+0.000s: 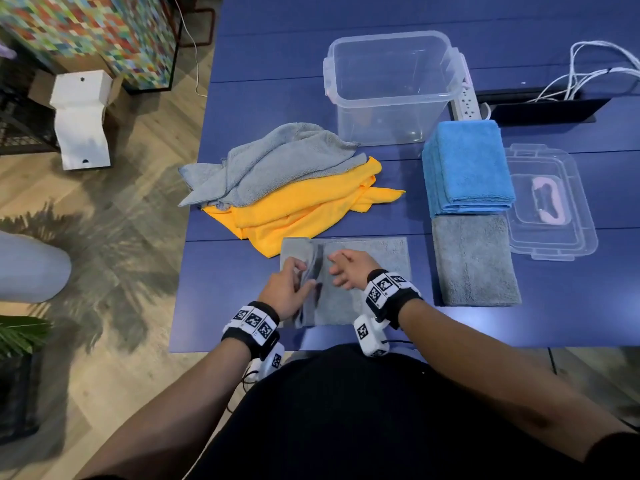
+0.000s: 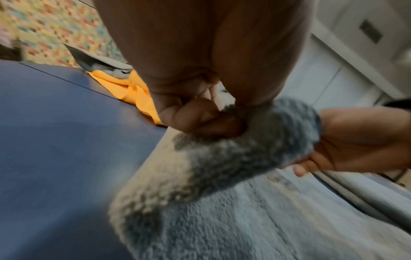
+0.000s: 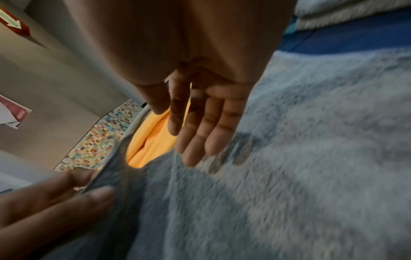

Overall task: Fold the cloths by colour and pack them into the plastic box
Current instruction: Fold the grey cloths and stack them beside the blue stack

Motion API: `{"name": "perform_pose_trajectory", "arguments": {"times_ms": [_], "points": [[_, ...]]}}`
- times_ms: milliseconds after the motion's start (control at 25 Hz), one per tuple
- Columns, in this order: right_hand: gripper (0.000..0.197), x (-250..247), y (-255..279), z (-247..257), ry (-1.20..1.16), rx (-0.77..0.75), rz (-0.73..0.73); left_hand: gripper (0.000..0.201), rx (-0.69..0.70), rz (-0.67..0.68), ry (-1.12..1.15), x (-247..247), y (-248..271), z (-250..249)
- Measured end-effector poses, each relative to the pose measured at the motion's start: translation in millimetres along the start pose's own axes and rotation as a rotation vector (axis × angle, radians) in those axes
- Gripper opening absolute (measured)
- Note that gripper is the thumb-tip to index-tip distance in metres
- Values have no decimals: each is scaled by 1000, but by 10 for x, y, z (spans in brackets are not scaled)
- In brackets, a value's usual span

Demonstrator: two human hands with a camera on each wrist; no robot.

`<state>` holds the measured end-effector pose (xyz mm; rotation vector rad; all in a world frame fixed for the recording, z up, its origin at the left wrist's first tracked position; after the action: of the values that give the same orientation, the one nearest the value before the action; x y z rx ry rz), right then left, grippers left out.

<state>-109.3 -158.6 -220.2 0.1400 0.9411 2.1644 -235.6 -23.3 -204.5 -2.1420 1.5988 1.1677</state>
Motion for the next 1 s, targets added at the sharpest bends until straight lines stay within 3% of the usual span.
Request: {"name": "perform_pose_trajectory", "arguments": {"times_ms": [160,200,320,400,560,640,800,920,1000], "points": [[26,238,-36,-9,-65,86,-2,34,-6,177,131,32,-17,-47],[25,260,-43,-12,-40,78,-26,27,-10,135,156,-17,-27,-13],[27,245,-63,-5,46,15,-126,15,-25,-163,115,-260,-186,142],[20,241,-62,21,127,9,-190,18,-10,-235,-12,-404,-367,216],[17,230,24,90,251,38,-326,42,-83,-64,-173,-438,-690,184],[22,213,69,79,241,31,-376,46,-160,-21,-187,-351,-701,173],[10,124,88,58,395,-40,-416,62,-319,14,-130,-175,-554,230],[5,117,115,88,465,-87,-425,60,-353,12,-116,-147,-492,240],[4,119,144,86,651,-110,-424,50,-319,64,-145,-113,-460,181]]}}
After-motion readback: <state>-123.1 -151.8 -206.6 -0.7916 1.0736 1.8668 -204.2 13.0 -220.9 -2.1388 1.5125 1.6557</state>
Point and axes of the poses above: each hand's wrist, its own y-axis away from the middle knuckle, its own x-axis out of the palm, z = x × y, the point moved 3 cm from there along -y, towards the middle knuckle, and after that the axes turned 5 degrees about -z, right-handed, at the moved point
